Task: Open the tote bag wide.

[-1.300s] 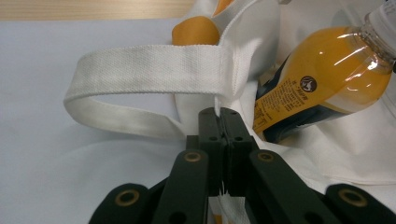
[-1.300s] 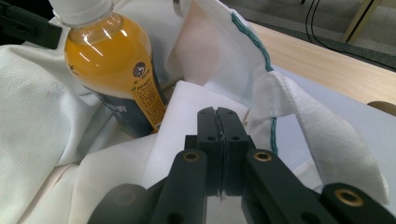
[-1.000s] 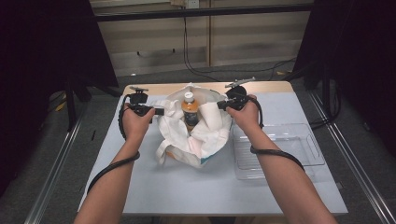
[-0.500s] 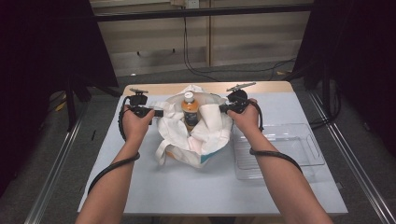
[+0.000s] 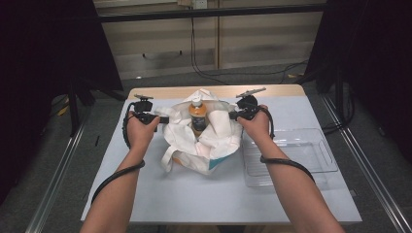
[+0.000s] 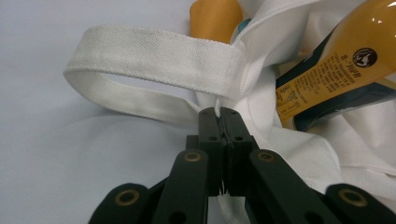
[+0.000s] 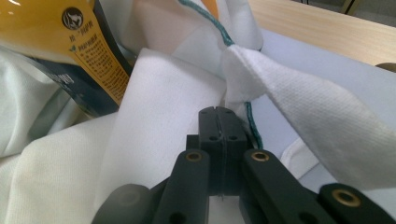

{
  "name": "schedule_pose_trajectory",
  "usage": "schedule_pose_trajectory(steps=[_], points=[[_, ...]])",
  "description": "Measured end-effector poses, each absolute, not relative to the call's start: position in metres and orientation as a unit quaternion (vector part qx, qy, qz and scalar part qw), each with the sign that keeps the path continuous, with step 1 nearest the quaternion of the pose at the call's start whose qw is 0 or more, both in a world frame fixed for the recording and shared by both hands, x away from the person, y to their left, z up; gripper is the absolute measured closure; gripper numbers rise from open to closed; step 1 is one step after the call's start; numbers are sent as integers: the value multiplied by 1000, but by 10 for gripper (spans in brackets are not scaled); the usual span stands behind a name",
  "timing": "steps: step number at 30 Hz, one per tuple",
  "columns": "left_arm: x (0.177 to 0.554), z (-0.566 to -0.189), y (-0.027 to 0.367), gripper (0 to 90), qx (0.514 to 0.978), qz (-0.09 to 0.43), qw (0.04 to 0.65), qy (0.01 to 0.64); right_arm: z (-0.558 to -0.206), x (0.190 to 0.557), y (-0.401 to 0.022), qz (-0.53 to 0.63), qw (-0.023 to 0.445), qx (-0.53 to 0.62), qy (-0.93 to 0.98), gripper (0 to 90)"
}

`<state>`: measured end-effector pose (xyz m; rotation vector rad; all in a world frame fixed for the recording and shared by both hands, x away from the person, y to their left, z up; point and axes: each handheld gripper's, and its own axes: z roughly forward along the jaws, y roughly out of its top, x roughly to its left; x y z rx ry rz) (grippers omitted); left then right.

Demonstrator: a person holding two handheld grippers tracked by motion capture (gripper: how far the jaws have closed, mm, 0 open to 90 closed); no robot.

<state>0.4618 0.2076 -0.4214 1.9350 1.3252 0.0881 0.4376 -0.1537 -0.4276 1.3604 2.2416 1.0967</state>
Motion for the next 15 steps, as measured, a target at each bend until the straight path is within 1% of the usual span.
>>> schedule_pose_trajectory(steps=[4,5,6,15], points=[[462,-424,209,887,763,35,383,520,-428,437,-153,378,153,472,782,900],[461,-425,208,887,755,35,388,527,-428,438,-153,380,152,471,781,900],[461,-426,210,887,762,36,383,521,-428,438,-153,381,152,471,781,900],[461,-427,209,886,765,42,377,520,-431,437,-152,377,155,474,781,900]])
